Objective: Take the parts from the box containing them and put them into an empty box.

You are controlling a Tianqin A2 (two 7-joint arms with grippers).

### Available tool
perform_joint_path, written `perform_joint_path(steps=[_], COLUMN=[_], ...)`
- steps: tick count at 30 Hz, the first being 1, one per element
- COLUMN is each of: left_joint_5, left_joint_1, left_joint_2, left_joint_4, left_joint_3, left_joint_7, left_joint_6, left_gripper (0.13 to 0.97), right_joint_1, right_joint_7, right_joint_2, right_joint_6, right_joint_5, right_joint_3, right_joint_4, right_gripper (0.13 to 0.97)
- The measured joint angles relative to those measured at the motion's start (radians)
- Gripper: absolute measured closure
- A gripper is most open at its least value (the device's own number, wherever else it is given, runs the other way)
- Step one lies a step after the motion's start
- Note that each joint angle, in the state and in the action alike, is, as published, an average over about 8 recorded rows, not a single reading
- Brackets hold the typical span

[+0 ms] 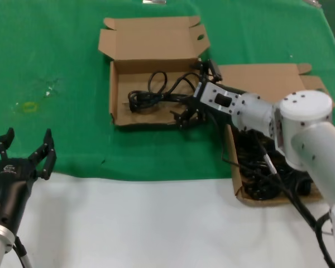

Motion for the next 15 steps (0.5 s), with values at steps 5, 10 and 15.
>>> perform_joint_path(steps=[5,10,15], left_joint_5=[0.000,0.000,0.000], left_joint_1=[0.000,0.000,0.000], left_joint_2=[0.000,0.000,0.000], left_joint_4=[0.000,0.000,0.000], left_joint_3=[0.000,0.000,0.000], left_joint_7=[0.000,0.000,0.000], left_joint_6=[0.000,0.000,0.000], left_gripper=[0.619,0.513,0.375], right_joint_1=[-0.090,-0.178,-0.269], right_joint_7=[0.069,0.135,0.203], right_joint_2=[0.020,0.039,0.059], right_joint_6=[0.044,0.087,0.131], right_joint_5=[0.015,0.029,0.043], right_joint_3=[0.021,0.041,0.062], right_joint_4=[0.106,0.210,0.316], right_gripper=[0.170,0.141,0.129])
